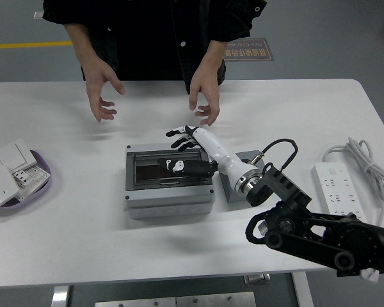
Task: Pick up the cylinder from the cube,place it in the box,flap close box
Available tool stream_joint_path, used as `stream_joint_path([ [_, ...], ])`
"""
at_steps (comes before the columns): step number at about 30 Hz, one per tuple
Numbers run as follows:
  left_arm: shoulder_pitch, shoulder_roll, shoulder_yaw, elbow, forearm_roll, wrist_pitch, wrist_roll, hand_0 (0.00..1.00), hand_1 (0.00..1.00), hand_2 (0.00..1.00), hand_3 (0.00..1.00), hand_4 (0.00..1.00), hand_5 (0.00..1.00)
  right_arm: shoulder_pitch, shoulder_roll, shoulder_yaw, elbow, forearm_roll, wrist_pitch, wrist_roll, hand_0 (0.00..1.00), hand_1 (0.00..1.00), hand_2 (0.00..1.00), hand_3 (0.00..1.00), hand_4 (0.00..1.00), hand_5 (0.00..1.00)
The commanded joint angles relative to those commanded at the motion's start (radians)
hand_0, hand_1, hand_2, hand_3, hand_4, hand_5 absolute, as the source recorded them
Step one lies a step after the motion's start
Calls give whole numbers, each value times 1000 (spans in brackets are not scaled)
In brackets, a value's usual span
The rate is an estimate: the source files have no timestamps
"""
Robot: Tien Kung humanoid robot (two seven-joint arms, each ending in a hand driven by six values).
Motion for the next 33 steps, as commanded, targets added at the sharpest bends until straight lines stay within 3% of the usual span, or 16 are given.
stream_joint_path([
  [8,10,-6,-13,-1,8,0,-2,595,621,604,621,671,221,-176,-58,221,76,90,-73,173,703,609,640,726,730,405],
  [12,15,-10,-17,-2,12,-1,-4,595,620,604,621,671,222,-268,-64,347,57,178,-103,283,670,598,627,695,730,395],
  [18,17,-9,-21,-3,18,-1,-7,595,620,604,621,671,222,-374,-66,501,13,314,-103,425,670,598,627,695,730,395],
  [23,16,1,-18,-4,20,-1,-8,595,621,604,622,673,223,-407,-60,607,-23,424,-103,527,677,613,633,692,749,386],
  [24,15,5,-16,-4,19,-2,-9,594,620,605,622,673,222,-410,-57,625,-30,451,-103,547,703,663,678,762,811,388],
  [33,1,17,-14,-9,26,-8,-9,594,620,605,621,674,222,-423,-38,672,-63,576,-103,660,730,686,706,792,829,396],
])
